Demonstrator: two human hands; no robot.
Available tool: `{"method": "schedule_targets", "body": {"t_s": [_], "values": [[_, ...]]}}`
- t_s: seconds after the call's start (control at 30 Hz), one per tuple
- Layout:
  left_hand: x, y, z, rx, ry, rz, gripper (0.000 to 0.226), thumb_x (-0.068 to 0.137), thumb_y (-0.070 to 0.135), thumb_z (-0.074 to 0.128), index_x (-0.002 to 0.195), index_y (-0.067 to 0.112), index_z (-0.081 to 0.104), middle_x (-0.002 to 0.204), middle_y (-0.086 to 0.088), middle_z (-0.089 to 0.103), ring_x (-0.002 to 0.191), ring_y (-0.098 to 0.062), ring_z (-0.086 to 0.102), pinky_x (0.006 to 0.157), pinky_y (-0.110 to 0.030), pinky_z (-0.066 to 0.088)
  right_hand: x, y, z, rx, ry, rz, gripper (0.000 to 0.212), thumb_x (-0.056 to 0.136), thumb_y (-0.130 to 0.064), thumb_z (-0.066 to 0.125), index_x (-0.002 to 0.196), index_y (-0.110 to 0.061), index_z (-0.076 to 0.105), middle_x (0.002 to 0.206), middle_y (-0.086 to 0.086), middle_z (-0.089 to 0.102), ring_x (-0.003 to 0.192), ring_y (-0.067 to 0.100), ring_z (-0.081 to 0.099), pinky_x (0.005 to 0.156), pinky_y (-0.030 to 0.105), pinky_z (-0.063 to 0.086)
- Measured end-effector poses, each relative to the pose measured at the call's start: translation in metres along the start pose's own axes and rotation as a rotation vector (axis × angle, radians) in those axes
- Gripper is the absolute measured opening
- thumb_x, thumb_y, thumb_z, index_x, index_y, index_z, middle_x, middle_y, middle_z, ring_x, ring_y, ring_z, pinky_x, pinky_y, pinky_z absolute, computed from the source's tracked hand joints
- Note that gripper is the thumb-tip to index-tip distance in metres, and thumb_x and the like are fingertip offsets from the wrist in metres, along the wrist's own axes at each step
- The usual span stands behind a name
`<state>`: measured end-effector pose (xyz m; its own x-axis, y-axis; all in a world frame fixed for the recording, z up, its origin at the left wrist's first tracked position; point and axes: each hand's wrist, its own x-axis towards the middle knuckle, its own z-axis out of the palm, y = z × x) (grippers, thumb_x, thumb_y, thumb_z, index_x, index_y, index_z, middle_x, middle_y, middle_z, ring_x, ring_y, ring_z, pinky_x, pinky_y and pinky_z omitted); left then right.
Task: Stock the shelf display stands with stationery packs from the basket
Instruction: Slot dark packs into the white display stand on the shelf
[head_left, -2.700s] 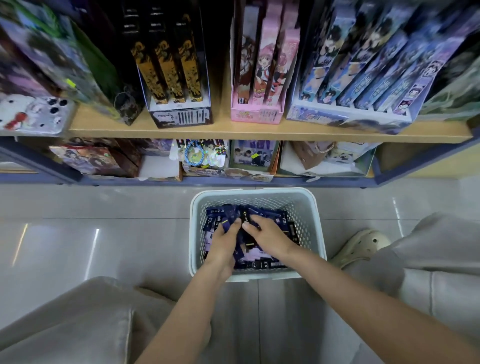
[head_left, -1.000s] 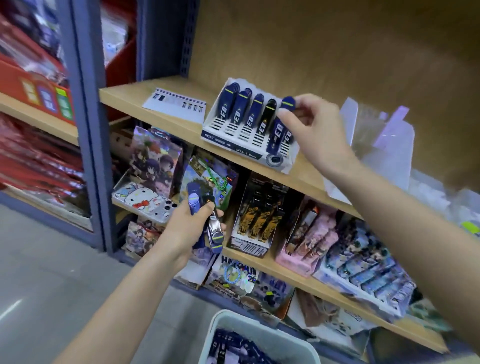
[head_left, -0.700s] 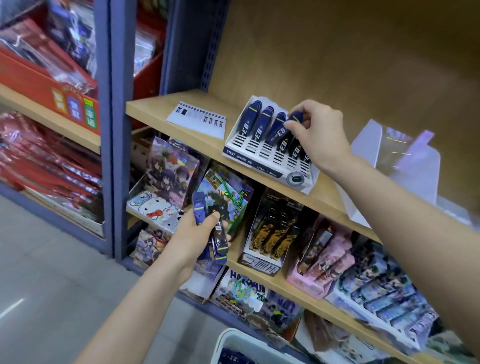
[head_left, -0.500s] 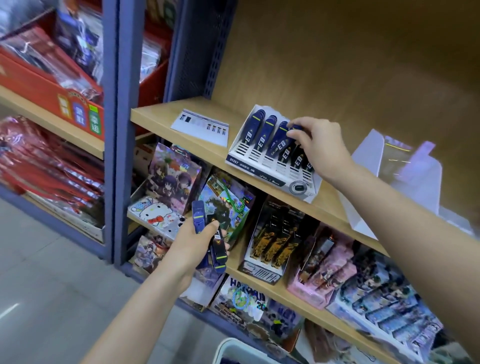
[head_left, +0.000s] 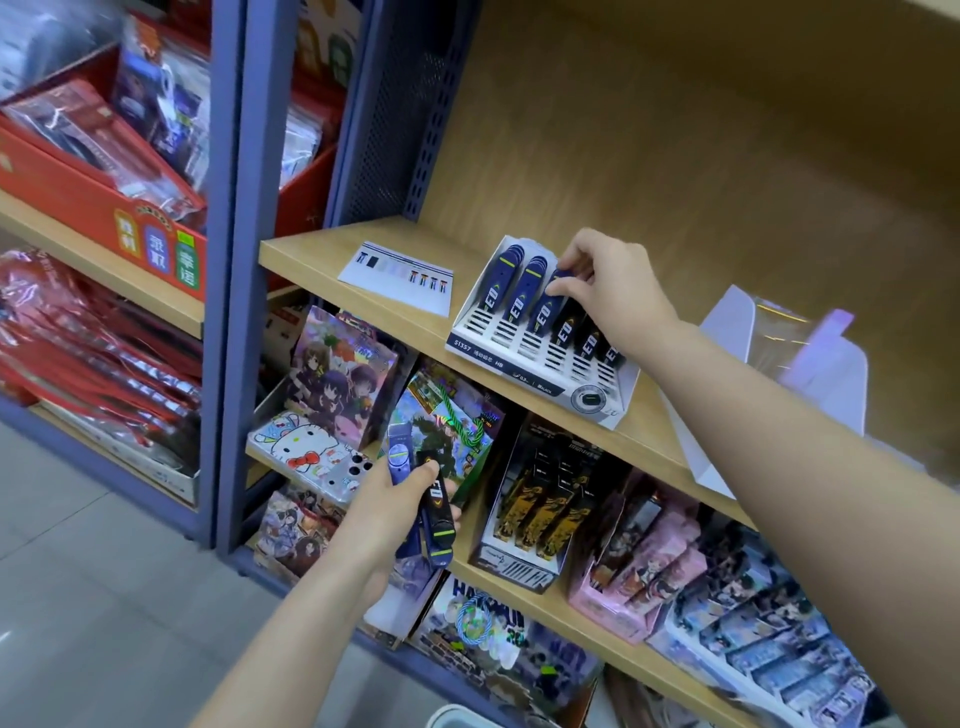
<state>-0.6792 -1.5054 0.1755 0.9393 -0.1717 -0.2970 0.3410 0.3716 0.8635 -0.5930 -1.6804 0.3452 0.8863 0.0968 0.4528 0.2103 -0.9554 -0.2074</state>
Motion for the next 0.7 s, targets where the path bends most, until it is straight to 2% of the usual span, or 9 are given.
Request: {"method": "schedule_targets", "body": {"t_s": [0.13,0.27,0.37,0.43,0.57,0.67,0.7], "values": [[-0.001,0.001,-0.002,0.001,-0.01,0.007,0.011,0.098,0.018,0.051,0.093,0.009,0.056,0.08,-0.009,0.07,0.052,-0.018,0.064,0.047,-0.027,0.053,-0.001,0.001,0.004,-0.021,0.016,0.023,0.013,0.083,-0.017,0.071,0.08,-0.019,0.058,0.083,-0.002,0.062,0.082,0.021,0.059,0.08,0.048,0.051],[-0.002,0.002,-0.004,0.011,-0.052,0.02,0.013,0.097,0.019,0.051,0.096,0.007,0.056,0.076,-0.007,0.07,0.048,-0.016,0.06,0.046,-0.025,0.05,-0.007,-0.003,0.004,-0.124,0.1,-0.07,0.007,0.093,-0.017,0.058,0.09,-0.011,0.061,0.096,-0.002,0.048,0.095,0.018,0.048,0.083,0.032,0.04],[-0.004,0.002,-0.003,0.041,-0.088,0.025,0.014,0.096,0.02,0.053,0.098,0.006,0.056,0.075,-0.007,0.071,0.048,-0.016,0.059,0.047,-0.025,0.05,-0.032,-0.013,0.011,-0.007,0.24,-0.119,0.009,0.096,-0.013,0.05,0.094,-0.01,0.057,0.093,-0.005,0.045,0.08,0.007,0.046,0.077,0.021,0.038],[-0.005,0.001,-0.002,0.07,-0.104,0.024,0.017,0.096,0.021,0.054,0.101,0.005,0.057,0.073,-0.005,0.071,0.048,-0.016,0.059,0.048,-0.025,0.051,-0.058,-0.02,0.019,0.129,0.238,-0.118,0.008,0.096,-0.013,0.049,0.092,-0.015,0.054,0.086,-0.009,0.047,0.073,-0.001,0.046,0.071,0.013,0.035],[-0.005,-0.002,0.001,0.095,-0.109,0.011,0.019,0.094,0.024,0.057,0.1,0.006,0.058,0.07,-0.006,0.07,0.044,-0.016,0.055,0.044,-0.024,0.048,-0.117,-0.025,0.046,0.247,-0.026,0.009,0.006,0.097,-0.019,0.049,0.095,-0.02,0.055,0.079,-0.016,0.05,0.071,-0.01,0.048,0.064,0.007,0.035],[-0.005,-0.005,0.003,0.16,-0.119,0.017,0.017,0.093,0.027,0.058,0.097,0.01,0.059,0.071,-0.006,0.07,0.046,-0.016,0.056,0.044,-0.024,0.047,-0.139,-0.024,0.066,0.366,-0.312,0.277,0.023,0.097,-0.033,0.049,0.107,-0.016,0.062,0.092,-0.007,0.058,0.076,0.0,0.053,0.07,0.012,0.038],[-0.005,-0.006,0.004,0.181,-0.126,0.017,0.017,0.093,0.027,0.058,0.097,0.011,0.059,0.071,-0.006,0.071,0.047,-0.017,0.056,0.045,-0.024,0.047,-0.142,-0.025,0.068,0.44,-0.393,0.367,0.028,0.096,-0.035,0.049,0.108,-0.015,0.064,0.089,-0.007,0.058,0.075,0.003,0.054,0.069,0.015,0.04]]}}
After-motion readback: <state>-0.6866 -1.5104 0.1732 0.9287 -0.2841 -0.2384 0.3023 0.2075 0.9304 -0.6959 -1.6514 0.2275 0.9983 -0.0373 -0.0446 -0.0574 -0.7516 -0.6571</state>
